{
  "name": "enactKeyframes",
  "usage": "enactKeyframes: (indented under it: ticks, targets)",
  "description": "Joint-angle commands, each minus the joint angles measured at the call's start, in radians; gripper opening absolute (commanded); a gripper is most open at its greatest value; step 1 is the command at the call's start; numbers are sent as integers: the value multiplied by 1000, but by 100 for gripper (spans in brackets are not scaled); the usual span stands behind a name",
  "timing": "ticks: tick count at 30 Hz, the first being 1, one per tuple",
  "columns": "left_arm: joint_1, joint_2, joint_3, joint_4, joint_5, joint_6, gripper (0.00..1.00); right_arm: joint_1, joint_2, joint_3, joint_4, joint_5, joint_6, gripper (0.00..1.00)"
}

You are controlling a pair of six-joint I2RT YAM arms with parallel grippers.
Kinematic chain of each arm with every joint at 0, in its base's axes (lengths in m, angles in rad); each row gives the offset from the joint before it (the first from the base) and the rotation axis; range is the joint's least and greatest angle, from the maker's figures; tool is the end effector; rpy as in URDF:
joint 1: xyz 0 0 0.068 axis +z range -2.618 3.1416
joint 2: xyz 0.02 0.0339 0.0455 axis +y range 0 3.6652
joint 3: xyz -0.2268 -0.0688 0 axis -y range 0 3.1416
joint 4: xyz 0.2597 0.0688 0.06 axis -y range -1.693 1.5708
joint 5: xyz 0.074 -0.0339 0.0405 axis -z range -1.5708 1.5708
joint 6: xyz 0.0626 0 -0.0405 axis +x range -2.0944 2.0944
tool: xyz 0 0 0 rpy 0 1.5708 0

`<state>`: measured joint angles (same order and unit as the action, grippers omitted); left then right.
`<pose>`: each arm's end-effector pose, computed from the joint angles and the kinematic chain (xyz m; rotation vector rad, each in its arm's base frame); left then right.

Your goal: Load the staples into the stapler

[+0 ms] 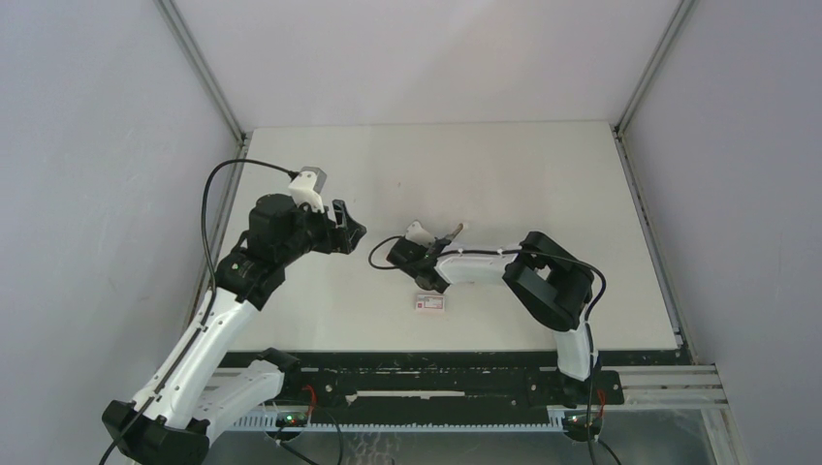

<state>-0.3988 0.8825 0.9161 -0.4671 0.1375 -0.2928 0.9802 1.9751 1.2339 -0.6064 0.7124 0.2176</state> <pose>0.2334 -0.1077 0.3002 0.1983 2.0380 -0.5756 0.2390 0.2830 0.0726 -0.8320 2.3548 -0.6092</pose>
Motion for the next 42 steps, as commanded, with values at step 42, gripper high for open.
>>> enactKeyframes:
  ticks: [42]
  targets:
    - [5, -25, -21, 25, 11, 17, 78, -122, -248, 3, 4, -465, 68, 22]
